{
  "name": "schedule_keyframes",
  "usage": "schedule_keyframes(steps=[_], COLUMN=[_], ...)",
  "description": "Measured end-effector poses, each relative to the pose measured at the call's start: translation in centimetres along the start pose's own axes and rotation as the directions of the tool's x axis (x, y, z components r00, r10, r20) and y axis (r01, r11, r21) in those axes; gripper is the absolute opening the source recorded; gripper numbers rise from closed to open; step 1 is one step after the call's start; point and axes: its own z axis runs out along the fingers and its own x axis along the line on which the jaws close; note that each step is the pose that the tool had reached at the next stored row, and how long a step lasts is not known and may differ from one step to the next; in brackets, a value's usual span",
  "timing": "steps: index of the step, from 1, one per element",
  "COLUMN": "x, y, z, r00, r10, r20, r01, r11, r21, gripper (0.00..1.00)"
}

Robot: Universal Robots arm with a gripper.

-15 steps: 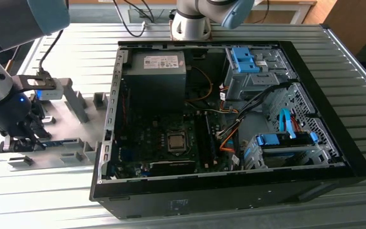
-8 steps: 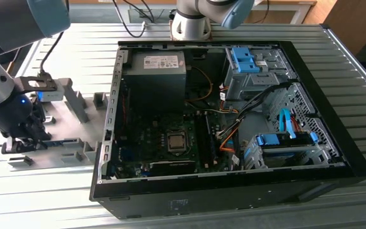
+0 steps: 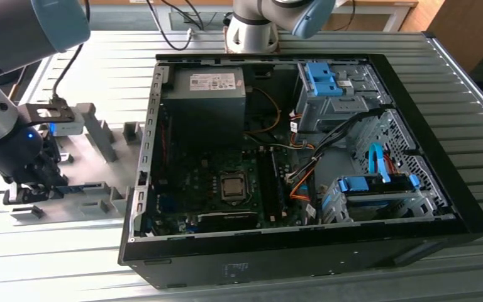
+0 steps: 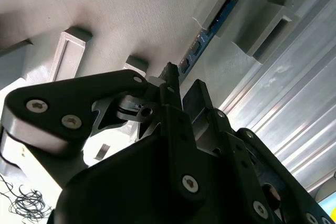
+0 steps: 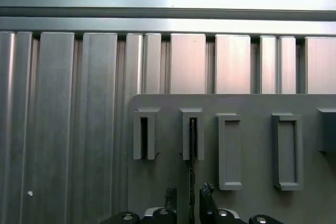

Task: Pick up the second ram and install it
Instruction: 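Pick up the second ram and move it above second insertion slot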

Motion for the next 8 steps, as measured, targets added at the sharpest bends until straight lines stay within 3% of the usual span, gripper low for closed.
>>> schedule_keyframes(steps=[8], x=[0.0], y=[0.0], z=[0.04], r00=[1.0], r10=[0.0], r20=[0.0001], r01=[0.0], r11=[1.0], r21=[0.0001], gripper=[0.31])
